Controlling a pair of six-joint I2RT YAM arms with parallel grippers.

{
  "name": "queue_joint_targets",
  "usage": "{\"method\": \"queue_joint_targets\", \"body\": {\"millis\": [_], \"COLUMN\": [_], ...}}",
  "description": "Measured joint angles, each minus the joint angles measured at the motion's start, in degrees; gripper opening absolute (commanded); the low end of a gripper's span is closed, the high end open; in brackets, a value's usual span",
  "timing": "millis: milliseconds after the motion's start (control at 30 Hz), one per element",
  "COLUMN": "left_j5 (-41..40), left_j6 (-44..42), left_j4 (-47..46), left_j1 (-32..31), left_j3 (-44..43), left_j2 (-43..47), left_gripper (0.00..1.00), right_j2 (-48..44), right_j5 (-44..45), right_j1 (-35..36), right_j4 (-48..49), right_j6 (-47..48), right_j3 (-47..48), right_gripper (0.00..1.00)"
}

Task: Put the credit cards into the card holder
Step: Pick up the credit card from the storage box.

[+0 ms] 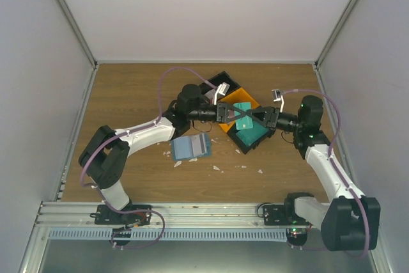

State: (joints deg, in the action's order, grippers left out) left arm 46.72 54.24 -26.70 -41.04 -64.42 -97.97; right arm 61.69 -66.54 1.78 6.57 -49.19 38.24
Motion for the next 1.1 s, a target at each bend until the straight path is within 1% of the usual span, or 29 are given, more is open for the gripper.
{"method": "queue_joint_targets", "body": {"millis": [133, 233, 433, 667, 900, 1100], "left_j5": [0.7, 1.5, 4.1, 7.1, 10.9, 14.9], "left_j6": [0.9, 1.3, 2.8, 3.1, -0.6, -5.3], "left_j4": [-0.2, -0.5, -2.8, -4.2, -4.3, -3.9], "left_j1": [0.6, 0.8, 1.6, 2.1, 2.3, 2.3], "left_j3": [0.9, 1.3, 1.7, 1.7, 1.7, 1.7], "left_j2": [1.3, 1.8, 2.4, 2.7, 2.7, 2.9], "left_gripper": [0.0, 0.0, 0.0, 0.0, 0.0, 0.0], "right_j2": [-0.7, -1.0, -1.5, -1.9, -1.9, -2.3], "right_j5": [-0.6, -0.7, -0.3, 0.5, 0.2, -0.1], "right_j1": [-0.1, -0.1, -0.2, -0.2, -0.2, -0.2], "right_j4": [2.0, 3.5, 4.0, 2.4, 0.2, -2.1], "right_j6": [-1.8, -3.0, -3.2, -1.1, 1.5, 5.1], "right_j3": [0.0, 0.0, 0.0, 0.0, 1.8, 4.3], "right_gripper": [0.29, 0.34, 0.36, 0.37, 0.45, 0.46]}}
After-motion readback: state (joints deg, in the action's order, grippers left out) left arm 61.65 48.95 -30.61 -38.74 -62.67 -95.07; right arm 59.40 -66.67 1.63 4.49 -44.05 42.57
